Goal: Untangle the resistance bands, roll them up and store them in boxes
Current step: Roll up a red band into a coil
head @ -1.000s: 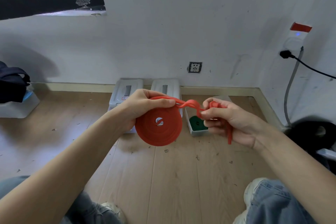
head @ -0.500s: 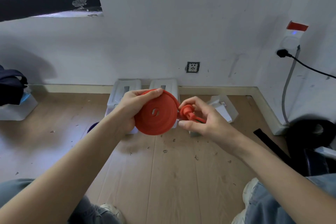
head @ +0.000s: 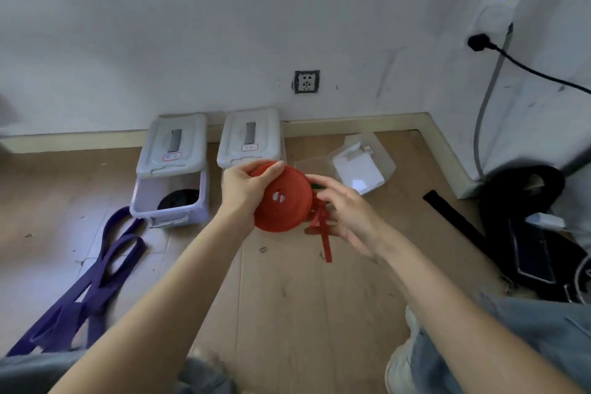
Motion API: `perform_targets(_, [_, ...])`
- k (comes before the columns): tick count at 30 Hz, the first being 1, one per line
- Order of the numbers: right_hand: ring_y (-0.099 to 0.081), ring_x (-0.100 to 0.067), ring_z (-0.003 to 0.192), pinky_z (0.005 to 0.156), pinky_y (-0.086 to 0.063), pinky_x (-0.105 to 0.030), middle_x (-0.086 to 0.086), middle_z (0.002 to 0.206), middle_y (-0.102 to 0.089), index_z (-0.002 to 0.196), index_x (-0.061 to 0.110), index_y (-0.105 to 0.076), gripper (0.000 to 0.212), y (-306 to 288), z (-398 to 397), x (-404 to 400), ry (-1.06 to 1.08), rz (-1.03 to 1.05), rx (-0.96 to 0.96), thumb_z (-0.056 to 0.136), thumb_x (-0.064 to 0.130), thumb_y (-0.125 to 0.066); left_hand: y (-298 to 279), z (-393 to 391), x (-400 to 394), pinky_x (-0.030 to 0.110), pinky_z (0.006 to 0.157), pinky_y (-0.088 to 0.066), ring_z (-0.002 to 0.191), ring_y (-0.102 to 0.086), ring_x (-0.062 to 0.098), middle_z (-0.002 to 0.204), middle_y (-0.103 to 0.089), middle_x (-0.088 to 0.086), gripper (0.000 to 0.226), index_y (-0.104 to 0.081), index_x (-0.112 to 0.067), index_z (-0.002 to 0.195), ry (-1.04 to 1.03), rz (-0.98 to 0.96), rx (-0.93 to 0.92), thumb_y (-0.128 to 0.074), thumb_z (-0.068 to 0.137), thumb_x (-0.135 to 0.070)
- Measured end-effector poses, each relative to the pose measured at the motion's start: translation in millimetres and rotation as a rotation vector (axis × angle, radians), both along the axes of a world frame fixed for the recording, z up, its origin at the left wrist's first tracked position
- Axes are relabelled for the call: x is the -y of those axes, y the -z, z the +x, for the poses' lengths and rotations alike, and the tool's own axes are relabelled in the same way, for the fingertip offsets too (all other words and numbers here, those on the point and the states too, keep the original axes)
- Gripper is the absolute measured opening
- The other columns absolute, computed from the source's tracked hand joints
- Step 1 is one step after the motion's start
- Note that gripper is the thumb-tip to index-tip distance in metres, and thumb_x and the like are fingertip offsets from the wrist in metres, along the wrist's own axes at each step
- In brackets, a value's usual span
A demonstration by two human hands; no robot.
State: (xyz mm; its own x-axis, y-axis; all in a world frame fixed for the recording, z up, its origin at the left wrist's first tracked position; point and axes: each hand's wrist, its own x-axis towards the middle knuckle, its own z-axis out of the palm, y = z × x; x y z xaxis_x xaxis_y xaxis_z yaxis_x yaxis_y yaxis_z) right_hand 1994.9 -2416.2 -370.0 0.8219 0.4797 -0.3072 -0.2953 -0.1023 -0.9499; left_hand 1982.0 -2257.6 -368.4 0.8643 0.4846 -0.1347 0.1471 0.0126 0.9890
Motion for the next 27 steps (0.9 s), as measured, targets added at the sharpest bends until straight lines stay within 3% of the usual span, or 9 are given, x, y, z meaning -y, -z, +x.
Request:
perform_targets(2, [-0.068,-0.016,0.082,0.067,-0.057,-0.034,-0.006,0.100,-0.066,0.122,0.022,-0.058,0.033,27.1,13.3,0.5,0.190,-0.001,0.006,0.090,0.017,-0.060,20.1,21.5,18.6,0.019,0.067,-0.051,0.074,-0.063,0.008,0.077,-0.068,-0.007,0.009,-0.068,-0.028,0.074,-0.020,0.019,-0.004,-0.073,0.078,-0.021])
perform_targets(5, [-0.063,-0.025,0.102,0.084,-0.055,-0.042,-0.008,0.110,-0.065,0.119,0.022,-0.062,0.040,61.5,42.8,11.9,0.374,-0.032,0.040,0.081,0.013,-0.072,58.1,56.9,45.6,0.019,0.068,-0.051,0.069,-0.060,0.000,0.070,-0.065,-0.016,0.013,-0.066,-0.032,0.070,-0.041,-0.012,-0.060,-0.071,0.080,-0.024])
perform_targets(8, [-0.065,-0.021,0.087,0.066,-0.057,-0.031,-0.004,0.096,-0.066,0.120,0.016,-0.062,0.042,91.8,82.1,39.6,0.441,-0.020,-0.037,0.080,0.003,-0.070,95.2,98.0,69.2,0.020,0.069,-0.049,0.076,-0.060,0.008,0.081,-0.067,-0.008,0.003,-0.068,-0.022,0.087,0.116,-0.004,-0.155,-0.065,0.086,-0.024])
perform_targets(12, [-0.063,-0.016,0.080,0.059,-0.053,-0.025,-0.004,0.095,-0.065,0.122,0.014,-0.061,0.042,120.5,130.8,90.7,0.562,-0.055,-0.053,0.082,0.001,-0.067,131.3,161.0,98.0,0.025,0.087,-0.044,0.096,-0.057,0.013,0.111,-0.064,0.002,0.032,-0.061,-0.013,0.119,0.319,0.145,-0.245,-0.053,0.094,-0.030])
perform_targets(16, [-0.062,-0.014,0.083,0.059,-0.055,-0.021,-0.001,0.095,-0.064,0.122,0.014,-0.059,0.042,142.8,167.6,150.5,0.716,-0.120,-0.028,0.083,-0.002,-0.065,166.6,216.1,128.4,0.027,0.099,-0.034,0.125,-0.045,0.020,0.139,-0.048,0.005,0.039,-0.045,-0.014,0.136,0.546,0.625,-0.119,-0.042,0.099,-0.026])
perform_targets(19, [-0.062,-0.015,0.088,0.064,-0.056,-0.025,-0.001,0.098,-0.063,0.122,0.019,-0.058,0.044,157.9,181.1,182.1,0.792,-0.172,-0.027,0.083,0.000,-0.066,188.6,248.7,157.3,0.037,0.115,-0.013,0.143,-0.016,0.022,0.151,-0.033,0.001,0.044,-0.033,-0.017,0.143,0.889,1.068,-0.028,-0.032,0.101,-0.031])
perform_targets(21, [-0.062,-0.016,0.092,0.073,-0.055,-0.031,-0.004,0.104,-0.063,0.121,0.021,-0.059,0.044,165.6,184.4,192.0,0.796,-0.200,-0.027,0.083,0.002,-0.067,197.1,262.2,165.7,0.041,0.116,0.001,0.145,-0.008,0.018,0.148,-0.037,-0.004,0.046,-0.040,-0.020,0.139,1.050,1.381,-0.054,-0.023,0.101,-0.039])
perform_targets(24, [-0.062,-0.016,0.097,0.080,-0.055,-0.034,-0.003,0.107,-0.064,0.119,0.025,-0.060,0.043,170.0,186.3,196.2,0.804,-0.207,-0.003,0.082,0.004,-0.068,190.9,267.5,160.2,0.040,0.116,0.007,0.140,-0.022,0.017,0.132,-0.054,-0.001,0.049,-0.059,-0.016,0.120,1.015,1.636,0.058,-0.019,0.101,-0.039])
perform_targets(27, [-0.063,-0.016,0.095,0.084,-0.054,-0.037,-0.001,0.101,-0.065,0.117,0.023,-0.061,0.040,168.7,185.1,187.2,0.775,-0.179,0.012,0.082,0.004,-0.068,176.0,246.2,129.9,0.036,0.115,-0.003,0.116,-0.051,0.021,0.103,-0.068,0.004,0.054,-0.068,-0.012,0.095,0.762,1.604,0.174,-0.021,0.101,-0.036])
